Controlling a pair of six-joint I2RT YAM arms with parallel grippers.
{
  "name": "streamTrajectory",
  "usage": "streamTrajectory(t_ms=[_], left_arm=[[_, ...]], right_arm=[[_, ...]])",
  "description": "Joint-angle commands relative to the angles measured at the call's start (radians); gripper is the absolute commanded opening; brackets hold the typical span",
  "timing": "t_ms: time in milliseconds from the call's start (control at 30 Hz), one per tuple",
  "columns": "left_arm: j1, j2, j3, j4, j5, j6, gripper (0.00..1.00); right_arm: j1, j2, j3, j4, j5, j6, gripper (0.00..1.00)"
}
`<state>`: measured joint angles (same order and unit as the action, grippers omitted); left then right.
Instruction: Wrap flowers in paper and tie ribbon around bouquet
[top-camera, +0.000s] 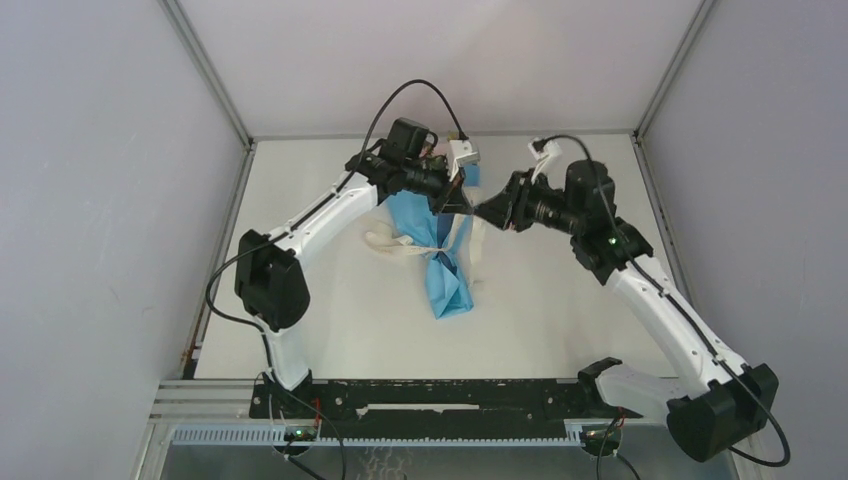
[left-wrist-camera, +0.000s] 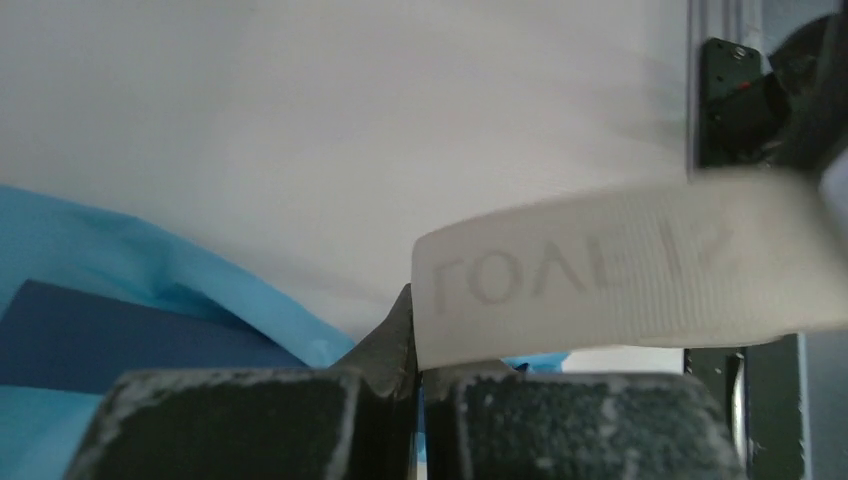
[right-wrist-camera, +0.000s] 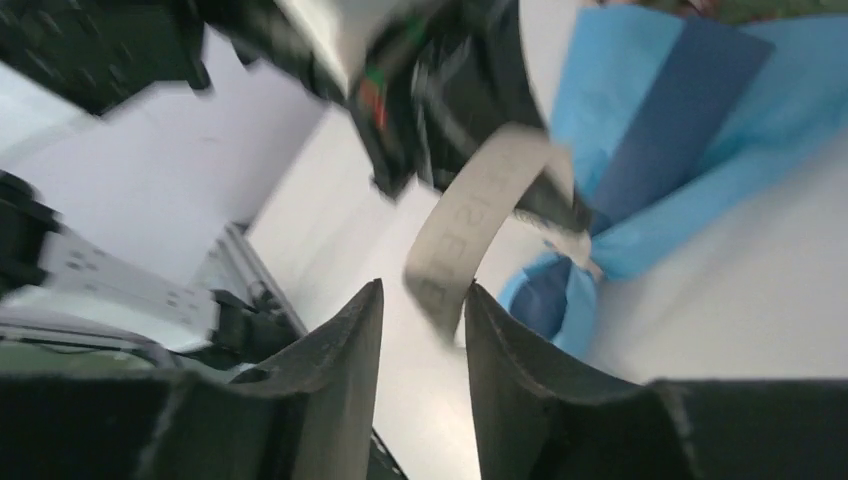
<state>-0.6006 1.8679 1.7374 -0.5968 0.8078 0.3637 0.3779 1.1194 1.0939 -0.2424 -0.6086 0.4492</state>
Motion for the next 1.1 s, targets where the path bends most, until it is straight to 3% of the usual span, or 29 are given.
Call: streamTrajectory(t_ms=[0, 67, 133, 267, 333, 400, 600, 767, 967, 1067], left_arm=[[0.042, 0.027, 0.044, 0.121, -0.096, -0.107, 0.00], [0.056, 0.046, 0.061, 0.122, -0.099, -0.122, 0.00], [0.064, 0.051, 0.069, 0.123, -0.094, -0.130, 0.00], [0.065, 0.028, 0.064, 0.119, -0.084, -0.144, 0.00], [0.064, 0.010, 0.073, 0.103, -0.068, -0.159, 0.00], [0.064, -0.015, 0.082, 0.093, -0.042, -0.178, 0.00], [0.065, -0.030, 0.152, 0.027, -0.006, -0.200, 0.00], [0.065, -0.031, 0.216, -0.015, 0.015, -0.209, 0.00], [0.064, -0.030, 0.154, -0.025, -0.019, -0.160, 0.00], [0.064, -0.023, 0.119, -0.024, -0.027, -0.143, 0.00]], right_arm=[[0.177, -0.137, -0.115, -0.075, 0.379, -0.164, 0.49], [0.232, -0.168, -0.245, 0.087, 0.330, -0.131, 0.52], [0.258, -0.139, -0.357, 0.246, 0.288, -0.099, 0.47], [0.260, 0.093, -0.369, 0.351, 0.288, -0.092, 0.14], [0.250, 0.194, -0.366, 0.429, 0.249, -0.079, 0.04], [0.246, 0.285, -0.353, 0.471, 0.219, -0.067, 0.01], [0.248, 0.471, -0.351, 0.476, 0.225, -0.020, 0.00], [0.280, 0.524, -0.387, 0.509, 0.213, 0.027, 0.00], [0.288, 0.399, -0.408, 0.486, 0.206, 0.015, 0.00], [0.280, 0.251, -0.406, 0.456, 0.172, -0.037, 0.15]])
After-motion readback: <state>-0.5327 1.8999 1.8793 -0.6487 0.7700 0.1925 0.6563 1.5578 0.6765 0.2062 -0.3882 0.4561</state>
